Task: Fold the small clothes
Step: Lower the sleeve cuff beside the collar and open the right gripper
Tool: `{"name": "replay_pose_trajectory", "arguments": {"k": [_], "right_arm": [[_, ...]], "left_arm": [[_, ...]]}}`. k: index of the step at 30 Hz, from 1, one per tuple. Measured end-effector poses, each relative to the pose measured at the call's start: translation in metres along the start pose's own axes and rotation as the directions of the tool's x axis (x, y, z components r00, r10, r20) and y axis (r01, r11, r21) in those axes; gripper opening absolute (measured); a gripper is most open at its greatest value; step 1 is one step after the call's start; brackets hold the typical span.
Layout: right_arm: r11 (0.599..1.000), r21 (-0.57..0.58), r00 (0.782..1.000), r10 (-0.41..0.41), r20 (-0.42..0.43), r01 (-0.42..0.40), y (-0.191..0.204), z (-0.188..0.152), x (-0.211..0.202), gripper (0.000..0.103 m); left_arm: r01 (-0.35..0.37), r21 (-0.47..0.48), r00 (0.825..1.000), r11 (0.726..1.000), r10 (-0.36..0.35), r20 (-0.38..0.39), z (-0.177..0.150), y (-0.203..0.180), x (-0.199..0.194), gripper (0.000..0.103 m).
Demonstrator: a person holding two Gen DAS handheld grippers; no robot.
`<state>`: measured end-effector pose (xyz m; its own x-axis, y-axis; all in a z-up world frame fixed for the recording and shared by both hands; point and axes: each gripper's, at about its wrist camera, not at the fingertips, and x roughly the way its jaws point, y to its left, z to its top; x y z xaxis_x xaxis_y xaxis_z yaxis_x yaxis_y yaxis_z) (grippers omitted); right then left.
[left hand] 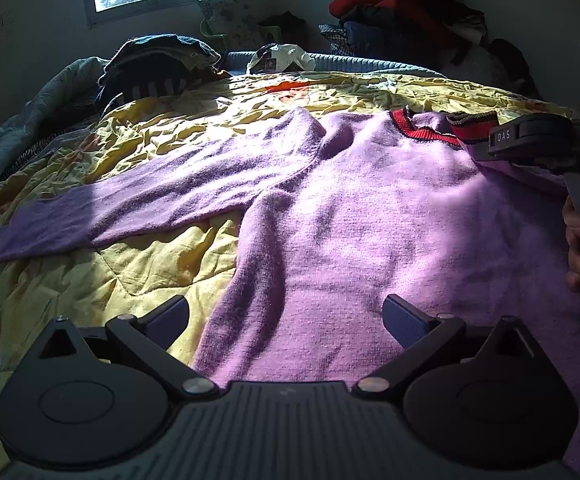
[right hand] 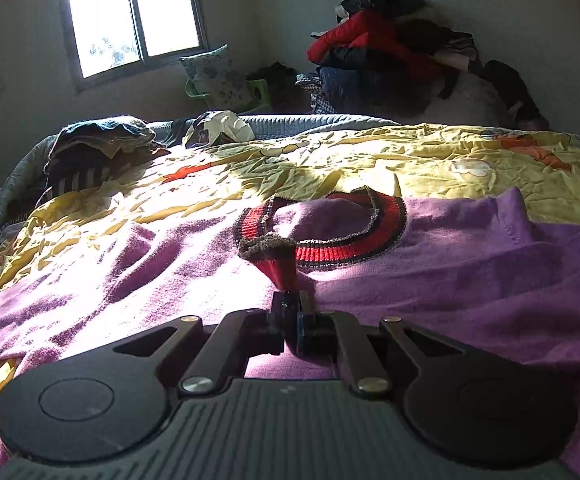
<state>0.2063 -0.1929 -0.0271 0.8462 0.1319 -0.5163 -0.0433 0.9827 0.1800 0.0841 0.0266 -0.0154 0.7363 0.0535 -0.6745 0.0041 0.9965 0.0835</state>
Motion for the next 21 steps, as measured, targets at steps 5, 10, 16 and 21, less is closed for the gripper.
{"name": "replay_pose_trajectory", "arguments": {"k": [5,10,16,21], "right_arm": [[1.0,-0.025,1.0,0.01,0.01,-0.01,0.013,0.004,0.002,0.011],[0.998,-0.059,1.0,0.009,0.026,-0.008,0.03,0.01,0.006,0.011],[0.992,-0.128,0.999,-0.003,0.041,0.008,0.05,0.015,0.014,0.011],[0.987,-0.158,0.999,-0.005,0.04,0.012,0.062,0.015,0.022,0.011]], "left_arm": [[-0.012,-0.026,1.0,1.0,0.012,-0.011,0.002,0.007,0.001,0.103],[-0.022,-0.034,1.0,0.999,0.022,-0.017,0.004,0.012,0.002,0.103],[-0.033,-0.047,0.999,0.998,0.032,-0.026,0.004,0.018,0.004,0.103],[-0.042,-0.054,0.999,0.998,0.041,-0.023,0.005,0.024,0.005,0.103]]}}
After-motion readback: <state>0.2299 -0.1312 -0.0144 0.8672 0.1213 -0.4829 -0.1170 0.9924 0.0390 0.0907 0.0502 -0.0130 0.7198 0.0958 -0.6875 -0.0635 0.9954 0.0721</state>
